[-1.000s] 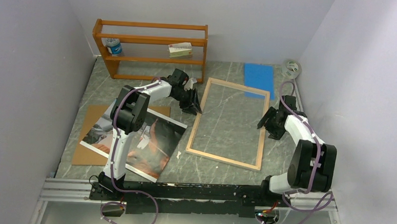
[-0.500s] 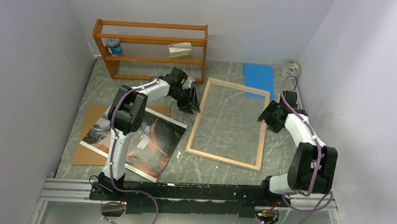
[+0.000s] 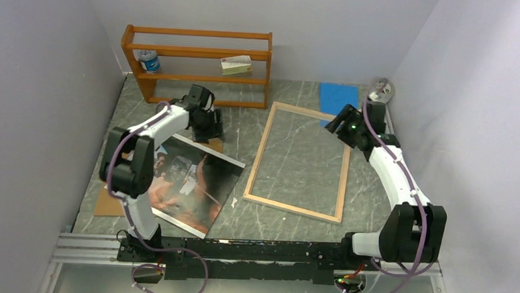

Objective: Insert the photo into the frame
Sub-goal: Turn over the photo at the center of the board.

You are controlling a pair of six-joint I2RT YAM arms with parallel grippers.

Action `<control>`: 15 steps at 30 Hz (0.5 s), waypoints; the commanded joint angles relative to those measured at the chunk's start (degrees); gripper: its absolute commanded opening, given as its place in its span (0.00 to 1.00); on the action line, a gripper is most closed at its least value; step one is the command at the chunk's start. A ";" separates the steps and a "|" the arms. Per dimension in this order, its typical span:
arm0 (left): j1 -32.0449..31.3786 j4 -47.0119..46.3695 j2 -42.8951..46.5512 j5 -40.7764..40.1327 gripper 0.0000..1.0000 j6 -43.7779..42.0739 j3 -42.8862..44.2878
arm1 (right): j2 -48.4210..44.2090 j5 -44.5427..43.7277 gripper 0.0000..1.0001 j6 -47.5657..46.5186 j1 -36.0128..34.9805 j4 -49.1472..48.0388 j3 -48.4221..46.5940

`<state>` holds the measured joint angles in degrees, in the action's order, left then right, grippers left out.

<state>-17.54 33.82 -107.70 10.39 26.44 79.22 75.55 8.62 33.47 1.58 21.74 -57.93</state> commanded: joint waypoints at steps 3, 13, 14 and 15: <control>5.34 0.66 14.29 -11.58 0.55 6.51 -12.29 | 2.93 1.96 0.62 -0.28 -17.19 -10.58 -2.07; 13.22 2.19 22.61 -11.02 0.39 11.76 -27.55 | 25.31 3.22 0.61 -6.02 -40.81 -7.04 -18.60; 13.70 2.68 22.84 -10.93 0.39 11.65 -28.12 | 28.21 3.08 0.61 -6.35 -41.90 -4.75 -21.31; 14.24 3.07 22.97 -10.57 0.39 11.62 -28.56 | 30.88 3.01 0.61 -6.42 -43.00 -2.49 -23.94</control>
<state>-4.75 35.59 -87.53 -0.49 36.29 51.96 100.14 12.05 29.98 -38.04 13.78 -72.44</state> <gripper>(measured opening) 0.395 0.615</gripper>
